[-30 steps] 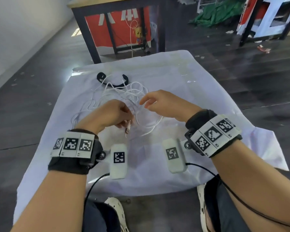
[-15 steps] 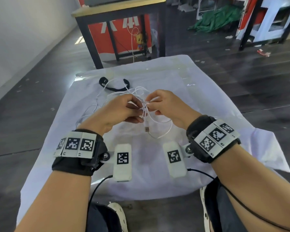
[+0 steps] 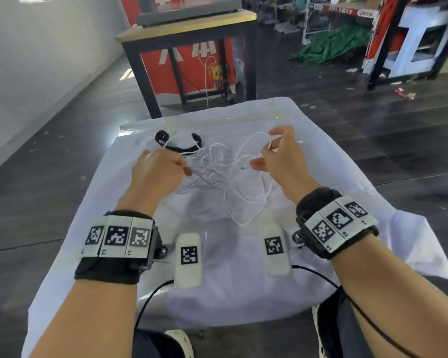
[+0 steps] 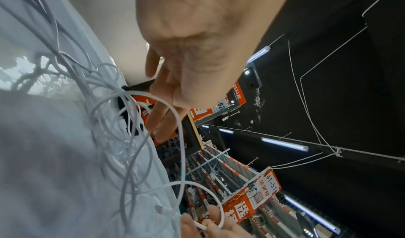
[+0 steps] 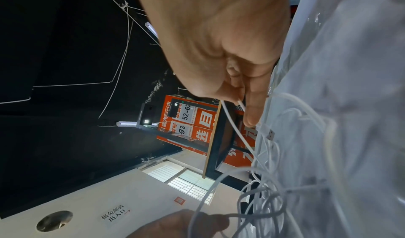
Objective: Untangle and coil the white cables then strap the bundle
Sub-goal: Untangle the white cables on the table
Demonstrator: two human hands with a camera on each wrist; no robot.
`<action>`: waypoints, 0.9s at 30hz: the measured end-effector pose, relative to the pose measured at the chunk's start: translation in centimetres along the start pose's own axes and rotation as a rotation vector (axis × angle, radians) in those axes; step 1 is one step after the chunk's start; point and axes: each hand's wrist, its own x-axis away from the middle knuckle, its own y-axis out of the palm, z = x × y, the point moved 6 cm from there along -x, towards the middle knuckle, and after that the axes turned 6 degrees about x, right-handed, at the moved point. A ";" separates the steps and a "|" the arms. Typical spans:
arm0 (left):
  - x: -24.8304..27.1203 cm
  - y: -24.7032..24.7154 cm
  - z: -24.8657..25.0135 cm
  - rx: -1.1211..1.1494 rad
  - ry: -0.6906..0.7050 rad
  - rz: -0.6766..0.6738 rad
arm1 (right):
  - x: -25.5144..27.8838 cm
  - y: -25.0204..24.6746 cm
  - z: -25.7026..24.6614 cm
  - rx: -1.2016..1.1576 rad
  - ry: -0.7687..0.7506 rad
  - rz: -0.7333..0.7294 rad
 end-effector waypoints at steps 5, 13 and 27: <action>-0.4 1.1 1.7 0.270 0.032 -0.068 | -0.3 0.1 -0.7 0.019 -0.042 -0.012; -0.7 4.4 2.2 -0.117 0.250 -0.366 | 0.3 -3.3 -3.5 -0.244 -0.305 0.362; -1.8 -0.9 1.9 0.994 0.144 0.101 | -0.4 -2.1 -2.2 0.173 -0.183 0.101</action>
